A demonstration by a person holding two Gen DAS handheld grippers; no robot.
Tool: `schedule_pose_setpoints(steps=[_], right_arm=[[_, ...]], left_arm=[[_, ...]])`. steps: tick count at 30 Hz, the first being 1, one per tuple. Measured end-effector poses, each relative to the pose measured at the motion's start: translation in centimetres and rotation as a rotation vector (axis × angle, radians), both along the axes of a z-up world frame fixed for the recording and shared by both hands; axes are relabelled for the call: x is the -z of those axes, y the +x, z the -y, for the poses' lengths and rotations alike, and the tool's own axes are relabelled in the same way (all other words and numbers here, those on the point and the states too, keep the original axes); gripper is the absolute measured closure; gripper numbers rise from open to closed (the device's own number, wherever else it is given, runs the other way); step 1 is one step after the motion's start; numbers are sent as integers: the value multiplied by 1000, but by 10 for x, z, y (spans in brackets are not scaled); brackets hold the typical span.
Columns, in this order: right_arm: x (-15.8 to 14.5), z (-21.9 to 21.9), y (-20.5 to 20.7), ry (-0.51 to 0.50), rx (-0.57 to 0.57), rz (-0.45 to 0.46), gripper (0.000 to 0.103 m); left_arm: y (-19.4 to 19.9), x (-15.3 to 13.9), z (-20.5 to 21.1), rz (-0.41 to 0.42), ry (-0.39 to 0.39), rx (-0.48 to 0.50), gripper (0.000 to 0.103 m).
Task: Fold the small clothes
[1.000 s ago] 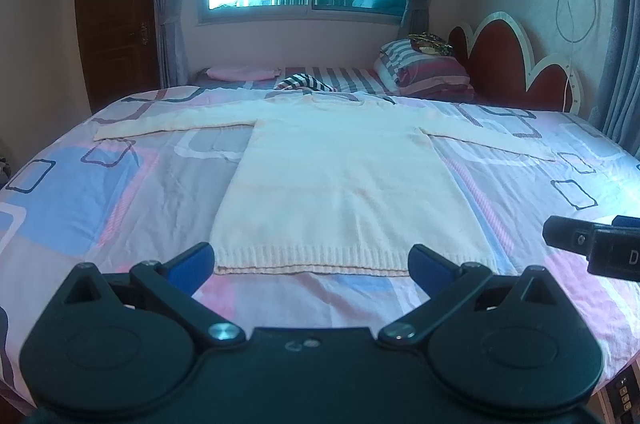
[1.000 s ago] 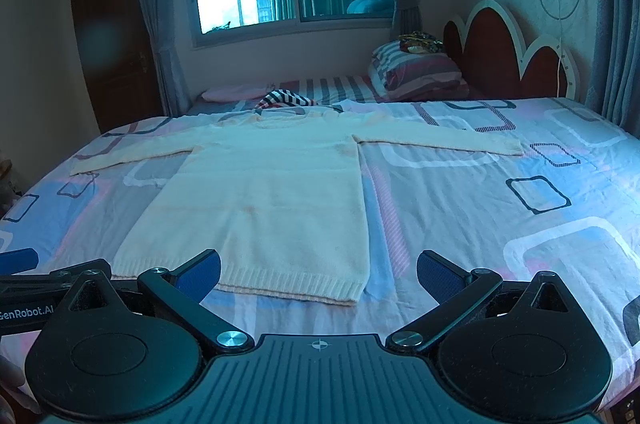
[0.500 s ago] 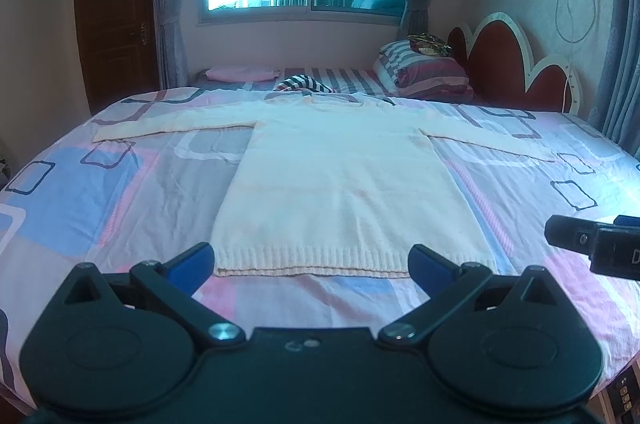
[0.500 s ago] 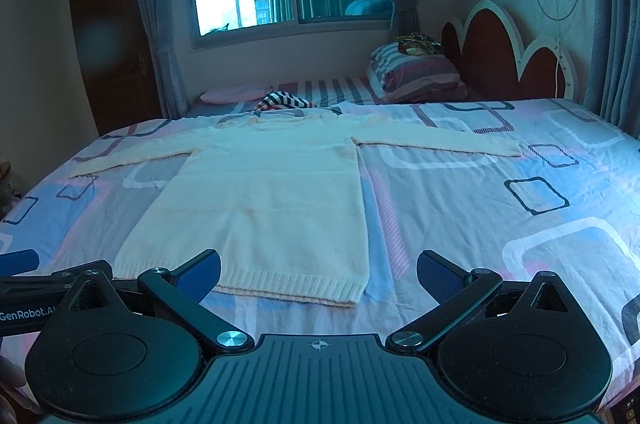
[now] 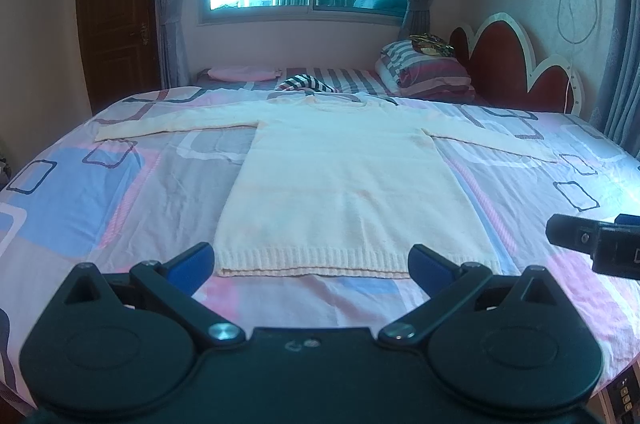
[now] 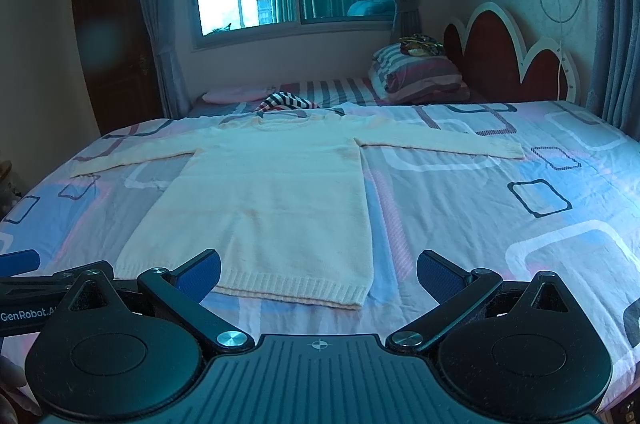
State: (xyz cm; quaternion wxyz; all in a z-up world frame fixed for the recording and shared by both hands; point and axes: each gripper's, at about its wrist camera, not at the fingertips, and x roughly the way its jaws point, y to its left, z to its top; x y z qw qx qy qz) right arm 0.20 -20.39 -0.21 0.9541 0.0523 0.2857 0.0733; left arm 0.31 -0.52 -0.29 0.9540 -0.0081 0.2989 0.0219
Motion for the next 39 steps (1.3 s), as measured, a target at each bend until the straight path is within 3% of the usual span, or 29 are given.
schedule_pose_setpoints(steps=[39], right_arm=[[2,-7,-1,-8,0,-1,0]], left_arm=[[-1,2,-7,-6,0,-8,0]])
